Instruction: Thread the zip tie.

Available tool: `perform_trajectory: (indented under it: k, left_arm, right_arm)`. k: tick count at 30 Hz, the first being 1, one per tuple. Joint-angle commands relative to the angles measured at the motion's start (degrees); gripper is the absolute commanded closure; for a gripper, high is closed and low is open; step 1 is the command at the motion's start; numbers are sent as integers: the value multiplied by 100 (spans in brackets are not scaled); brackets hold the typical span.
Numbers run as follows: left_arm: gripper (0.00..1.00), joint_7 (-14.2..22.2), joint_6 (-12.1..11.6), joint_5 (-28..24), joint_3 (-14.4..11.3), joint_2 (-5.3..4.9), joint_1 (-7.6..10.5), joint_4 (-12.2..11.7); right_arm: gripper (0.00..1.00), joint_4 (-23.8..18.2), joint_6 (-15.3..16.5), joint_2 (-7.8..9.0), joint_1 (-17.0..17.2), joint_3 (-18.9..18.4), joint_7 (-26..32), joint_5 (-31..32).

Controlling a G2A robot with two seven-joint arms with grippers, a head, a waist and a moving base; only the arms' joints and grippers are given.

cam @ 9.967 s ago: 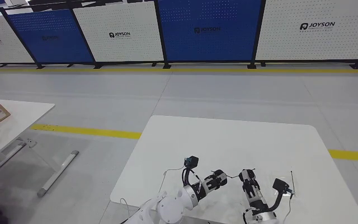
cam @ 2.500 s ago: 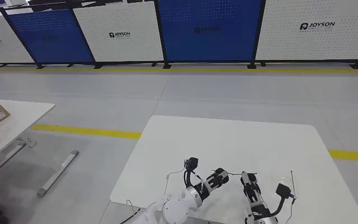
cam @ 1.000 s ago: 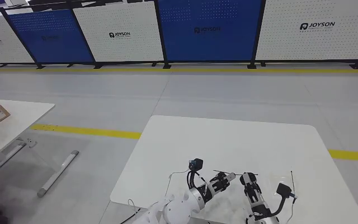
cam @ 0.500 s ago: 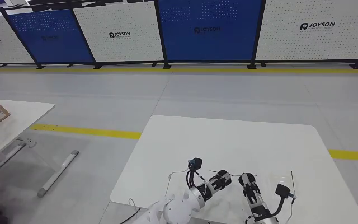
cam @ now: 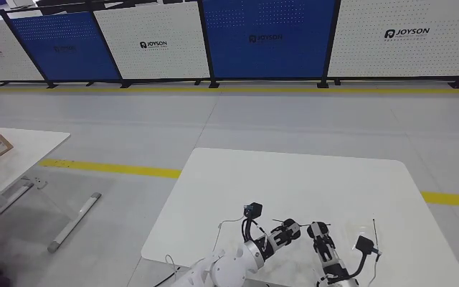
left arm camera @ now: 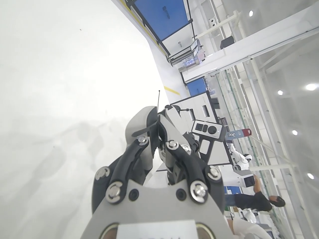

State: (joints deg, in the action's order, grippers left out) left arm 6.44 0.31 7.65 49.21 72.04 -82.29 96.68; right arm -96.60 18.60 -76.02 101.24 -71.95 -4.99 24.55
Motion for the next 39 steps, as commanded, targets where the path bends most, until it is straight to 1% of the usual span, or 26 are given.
perform_trajectory:
  k: [1,7,13,18,19,20,21,22,24,34,39]
  left_arm:
    - [100,18,-11,3,-7,0,2,1]
    - [100,46,-26,15,-24,4,13,-14]
    - [100,52,-91,14,-22,2,-1,-6]
    - [100,69,-83,16,-19,2,1,-36]
    - [98,67,-75,15,-23,3,3,-38]
    - [89,67,-69,14,-25,4,4,-38]
    - [76,68,-64,13,-27,5,5,-38]
    - [71,68,-60,11,-28,5,5,-37]
    - [67,57,-58,11,-28,6,2,-29]
    - [70,21,-3,63,-12,1,-29,22]
    - [87,0,31,65,-5,3,-29,33]
  right_arm:
    - [100,-7,19,2,4,-2,27,-27]
    - [100,-70,88,17,31,-10,194,-181]
    - [100,-86,26,23,37,7,126,-15]
    - [100,-73,2,22,42,36,86,19]
    - [100,-67,2,23,47,36,78,24]
    - [100,-65,4,24,51,35,71,28]
    - [100,-62,3,25,56,32,62,32]
    - [100,-60,-6,26,61,25,43,47]
    - [100,-62,-46,28,76,13,-32,138]
    - [100,-75,-57,39,111,11,-107,304]
    - [100,-93,-47,41,113,18,-130,328]
